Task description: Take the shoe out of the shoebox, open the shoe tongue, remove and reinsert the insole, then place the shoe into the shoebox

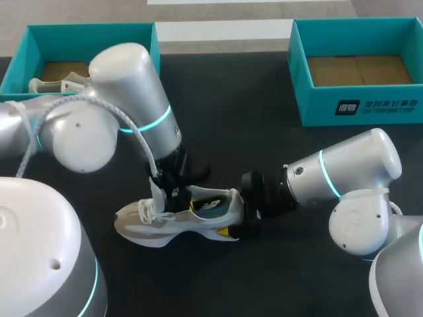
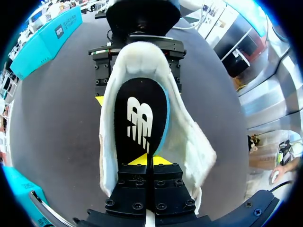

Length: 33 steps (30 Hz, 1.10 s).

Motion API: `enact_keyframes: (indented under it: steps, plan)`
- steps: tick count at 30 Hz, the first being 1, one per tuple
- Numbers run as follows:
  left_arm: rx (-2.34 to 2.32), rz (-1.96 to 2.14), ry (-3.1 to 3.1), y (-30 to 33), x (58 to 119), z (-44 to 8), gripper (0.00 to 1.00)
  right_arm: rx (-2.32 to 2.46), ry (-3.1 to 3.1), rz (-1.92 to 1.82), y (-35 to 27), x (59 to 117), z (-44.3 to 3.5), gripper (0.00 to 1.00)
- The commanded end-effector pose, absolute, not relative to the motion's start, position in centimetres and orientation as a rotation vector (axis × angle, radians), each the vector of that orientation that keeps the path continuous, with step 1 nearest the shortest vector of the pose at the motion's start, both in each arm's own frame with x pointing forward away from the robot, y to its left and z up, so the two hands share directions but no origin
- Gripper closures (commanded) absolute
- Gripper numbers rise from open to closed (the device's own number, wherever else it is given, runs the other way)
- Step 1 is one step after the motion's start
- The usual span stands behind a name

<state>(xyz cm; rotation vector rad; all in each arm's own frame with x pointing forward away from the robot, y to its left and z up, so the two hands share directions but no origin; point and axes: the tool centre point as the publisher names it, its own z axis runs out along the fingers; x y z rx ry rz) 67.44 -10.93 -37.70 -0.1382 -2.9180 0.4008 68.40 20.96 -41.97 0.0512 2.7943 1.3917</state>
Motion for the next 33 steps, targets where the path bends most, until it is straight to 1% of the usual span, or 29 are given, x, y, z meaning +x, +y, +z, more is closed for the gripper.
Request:
enact_keyframes:
  steps: [1,8,17,29,33]
  plan:
    - [-0.140,0.412,-2.900,-9.8,67.6,-35.8,1.00,0.052,2.794,1.387,21.0,68.3,-42.3,1.00]
    - [-0.174,0.510,-2.783,-10.0,66.8,-33.5,1.00,0.052,2.794,1.387,21.0,68.3,-42.3,1.00]
    - [-0.261,0.586,-2.738,-12.3,66.1,-30.6,1.00,0.052,2.794,1.387,21.0,68.3,-42.3,1.00]
    - [-0.365,0.690,-2.709,-15.9,65.4,-28.2,1.00,0.052,2.794,1.387,21.0,68.3,-42.3,1.00]
    - [-0.372,0.704,-2.704,-16.2,65.4,-28.5,1.00,0.052,2.794,1.387,21.0,68.3,-42.3,1.00]
